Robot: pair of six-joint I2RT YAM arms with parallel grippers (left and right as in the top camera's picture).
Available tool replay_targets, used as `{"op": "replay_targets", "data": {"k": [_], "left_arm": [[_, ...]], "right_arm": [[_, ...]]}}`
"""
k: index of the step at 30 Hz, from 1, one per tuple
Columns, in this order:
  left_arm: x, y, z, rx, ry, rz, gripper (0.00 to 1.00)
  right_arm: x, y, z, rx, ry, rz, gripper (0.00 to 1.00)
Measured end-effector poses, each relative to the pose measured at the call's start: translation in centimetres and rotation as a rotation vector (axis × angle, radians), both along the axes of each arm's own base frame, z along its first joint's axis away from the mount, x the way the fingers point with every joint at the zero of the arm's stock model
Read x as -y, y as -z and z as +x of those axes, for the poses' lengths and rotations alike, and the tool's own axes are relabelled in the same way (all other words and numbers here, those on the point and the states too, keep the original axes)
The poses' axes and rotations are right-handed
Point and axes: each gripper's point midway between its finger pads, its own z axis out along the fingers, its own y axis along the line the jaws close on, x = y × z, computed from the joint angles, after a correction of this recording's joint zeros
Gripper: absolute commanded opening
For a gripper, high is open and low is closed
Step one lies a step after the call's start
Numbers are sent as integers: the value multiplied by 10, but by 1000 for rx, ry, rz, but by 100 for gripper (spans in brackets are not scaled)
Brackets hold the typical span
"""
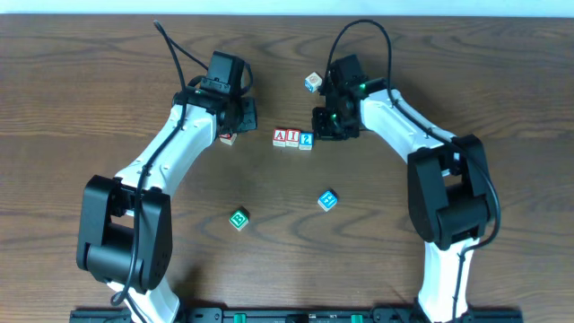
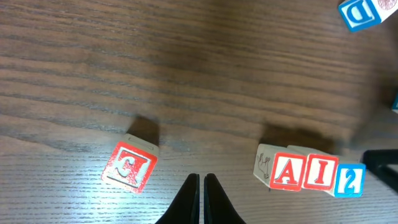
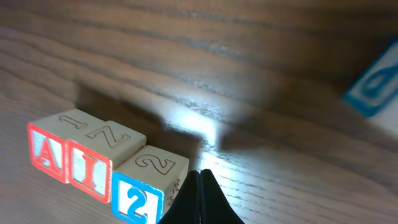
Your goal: Spell out Ai2
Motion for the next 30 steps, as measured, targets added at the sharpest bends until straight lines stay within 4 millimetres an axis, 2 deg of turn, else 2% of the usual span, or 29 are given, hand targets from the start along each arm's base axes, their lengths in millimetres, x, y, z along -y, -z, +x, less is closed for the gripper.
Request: {"op": "replay_targets", "data": {"k": [2, 5, 6, 9, 10, 11, 12, 15, 18, 20, 23, 30], "left_arm": [[-5, 0, 1, -2, -2, 3, 8], [-21, -7, 3, 9, -24, 7, 37], [-30, -18, 5, 28, -46, 1, 45], [-43, -45, 4, 80, -66, -5, 65], [-47, -61, 2, 111, -75, -11, 74], [-50, -76, 0, 144, -72, -14, 91], [-51, -85, -3, 162, -69, -15, 95], [-52, -112, -10, 217, -70, -28, 95], [-53, -141, -18, 286, -70, -43, 95], [-54, -153, -23, 312, -70, -49, 96], [-56, -166, -33, 331, -70, -53, 95], [-56, -167, -34, 334, -70, -54, 96]], "right_arm": [[7, -14, 12, 17, 21, 2, 1], [17, -45, 34, 63, 52, 10, 26], [22, -61, 44, 93, 52, 9, 32], [27, -92, 51, 143, 45, 9, 64], [27, -105, 53, 168, 37, 13, 81], [26, -123, 54, 202, 30, 21, 94], [26, -139, 55, 234, 30, 30, 99], [28, -180, 48, 312, 17, 45, 99], [33, -226, 31, 383, 18, 58, 99], [37, -243, 21, 405, 19, 58, 99], [39, -258, 15, 437, 22, 63, 99], [40, -257, 15, 433, 24, 57, 99]]}}
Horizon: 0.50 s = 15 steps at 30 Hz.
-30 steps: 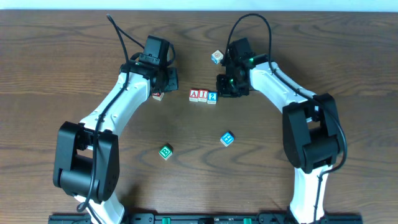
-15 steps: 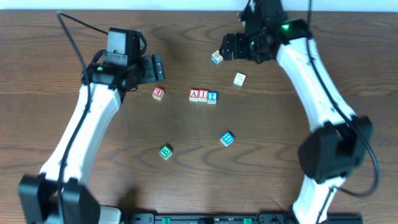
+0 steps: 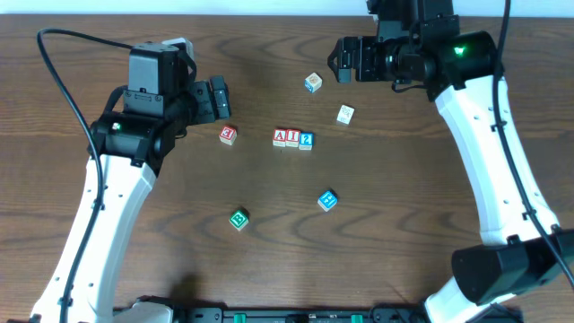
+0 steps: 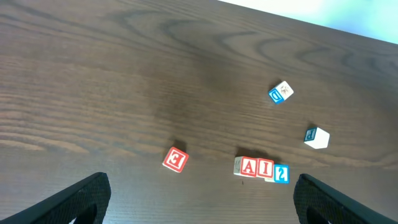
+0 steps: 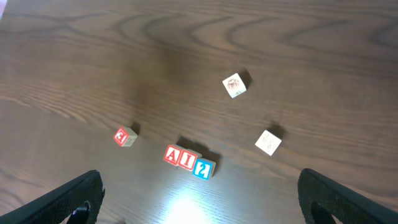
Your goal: Spell out Ai2
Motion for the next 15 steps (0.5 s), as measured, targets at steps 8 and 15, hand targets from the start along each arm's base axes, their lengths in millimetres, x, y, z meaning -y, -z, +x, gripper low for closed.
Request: {"op": "replay_targets", "data": {"k": [8, 15], "left_arm": [[-3, 8, -9, -49, -3, 13, 95], [-27, 9, -63, -119, -8, 132, 95]], "right_arm": [[0, 0, 0, 0, 1, -1, 99], [1, 0, 0, 0, 2, -3, 99]]}}
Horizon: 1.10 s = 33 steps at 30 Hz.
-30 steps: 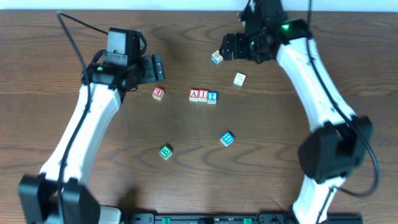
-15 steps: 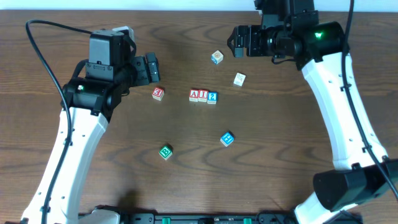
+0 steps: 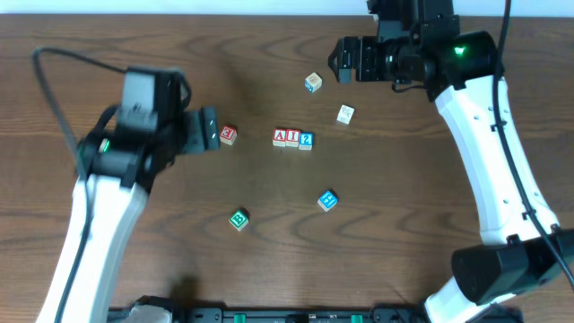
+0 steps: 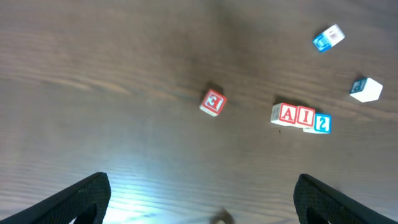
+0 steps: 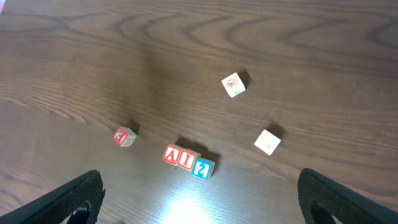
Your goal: Spell out Ai2
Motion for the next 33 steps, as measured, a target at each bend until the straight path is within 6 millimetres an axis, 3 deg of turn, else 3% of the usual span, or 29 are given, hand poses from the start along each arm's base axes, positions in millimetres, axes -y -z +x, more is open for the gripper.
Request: {"op": "replay_targets", "data": {"k": [2, 4, 7, 11, 15, 22, 33], "left_arm": [[-5, -18, -14, 105, 27, 23, 95], [-13, -19, -28, 203, 38, 40, 95], [-28, 6, -53, 292, 19, 57, 95], [-45, 63, -83, 335, -18, 70, 95], [-49, 101, -98, 372, -33, 66, 95], [-50, 142, -109, 420, -36, 62, 95], [-50, 135, -107, 494, 22, 132, 95]], "right_arm": [[0, 0, 0, -3, 0, -1, 99], [0, 0, 0, 1, 0, 0, 99], [0, 1, 1, -1, 1, -3, 99], [0, 1, 0, -3, 2, -3, 99], [1, 1, 0, -3, 2, -4, 99], [1, 1, 0, -3, 2, -4, 99], [1, 1, 0, -4, 2, -4, 99]]}}
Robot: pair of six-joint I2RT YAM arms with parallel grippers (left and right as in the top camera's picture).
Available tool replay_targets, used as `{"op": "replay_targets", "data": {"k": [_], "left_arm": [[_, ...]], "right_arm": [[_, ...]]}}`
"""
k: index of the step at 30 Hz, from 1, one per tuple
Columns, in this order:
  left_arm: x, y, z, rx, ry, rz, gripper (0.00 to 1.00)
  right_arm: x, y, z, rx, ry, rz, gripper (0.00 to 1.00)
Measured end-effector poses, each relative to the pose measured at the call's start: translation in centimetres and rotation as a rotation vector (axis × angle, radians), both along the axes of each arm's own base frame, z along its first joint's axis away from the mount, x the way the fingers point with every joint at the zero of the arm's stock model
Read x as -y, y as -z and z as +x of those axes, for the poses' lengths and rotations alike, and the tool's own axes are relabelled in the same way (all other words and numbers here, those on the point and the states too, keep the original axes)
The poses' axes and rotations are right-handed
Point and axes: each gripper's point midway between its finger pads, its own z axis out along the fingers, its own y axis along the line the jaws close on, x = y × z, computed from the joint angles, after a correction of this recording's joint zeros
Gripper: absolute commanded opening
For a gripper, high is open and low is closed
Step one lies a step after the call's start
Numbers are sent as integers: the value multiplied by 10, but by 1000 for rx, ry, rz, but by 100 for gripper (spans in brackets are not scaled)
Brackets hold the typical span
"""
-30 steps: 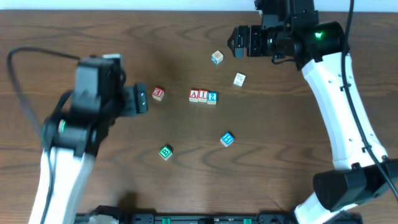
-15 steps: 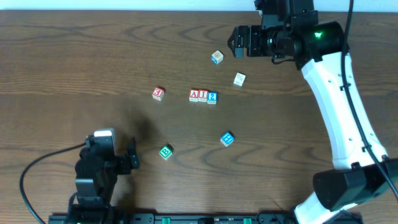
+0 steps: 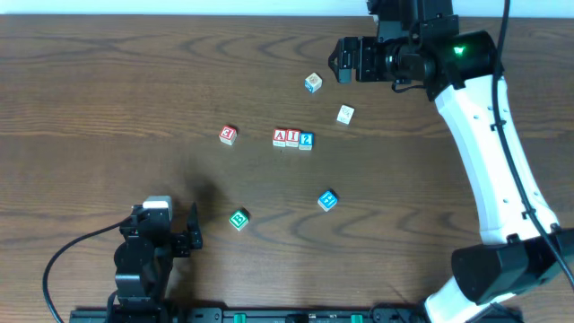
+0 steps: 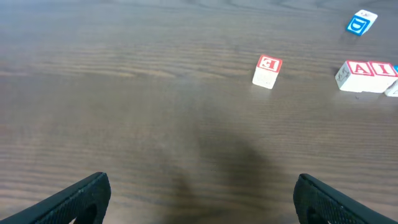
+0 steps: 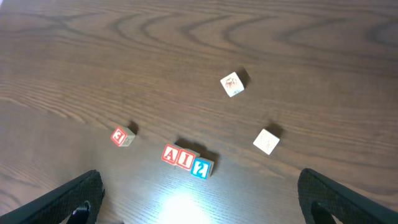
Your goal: Spell out Ai2
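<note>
Three blocks stand touching in a row mid-table: a red A [image 3: 280, 137], a red I [image 3: 292, 137] and a blue 2 [image 3: 306, 140]. The right wrist view shows the same A [image 5: 170, 154], I [image 5: 185, 159] and 2 [image 5: 200, 168] from high up. My right gripper [image 3: 341, 60] hangs open well above the far side, with nothing between its fingers [image 5: 74, 199]. My left gripper [image 3: 190, 229] is open and low at the near left edge, far from the row. In the left wrist view the A [image 4: 357, 71] and I [image 4: 380, 70] show at the right border.
A red E block [image 3: 228, 135] lies left of the row. A green block [image 3: 239, 219] and a blue H block [image 3: 327, 200] lie nearer the front. A blue-and-white block [image 3: 312, 82] and a white block [image 3: 345, 114] lie behind the row.
My left arm has gone from the mid-left, beside the red E block, to the near left edge, folded low. It is still open. The right arm and all blocks are unchanged.
Both grippers were first shut and low by the row, the left near the red E block and the right beside the 2. Then both were raised and open, with the row A, I, 2 standing alone. The left arm then drew back to the front edge.
</note>
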Motion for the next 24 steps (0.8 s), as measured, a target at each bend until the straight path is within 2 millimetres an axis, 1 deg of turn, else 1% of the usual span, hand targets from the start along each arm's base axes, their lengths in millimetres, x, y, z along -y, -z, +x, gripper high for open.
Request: {"op": "replay_targets", "data": {"k": [4, 9, 24], "left_arm": [[0, -10, 0, 49, 15, 31, 95], [1, -15, 2, 77, 21, 35, 95], [1, -14, 1, 73, 21, 35, 95]], "right_arm": [[0, 0, 0, 0, 0, 0, 99], [0, 0, 0, 0, 0, 0, 99], [0, 0, 0, 0, 0, 0, 99]]}}
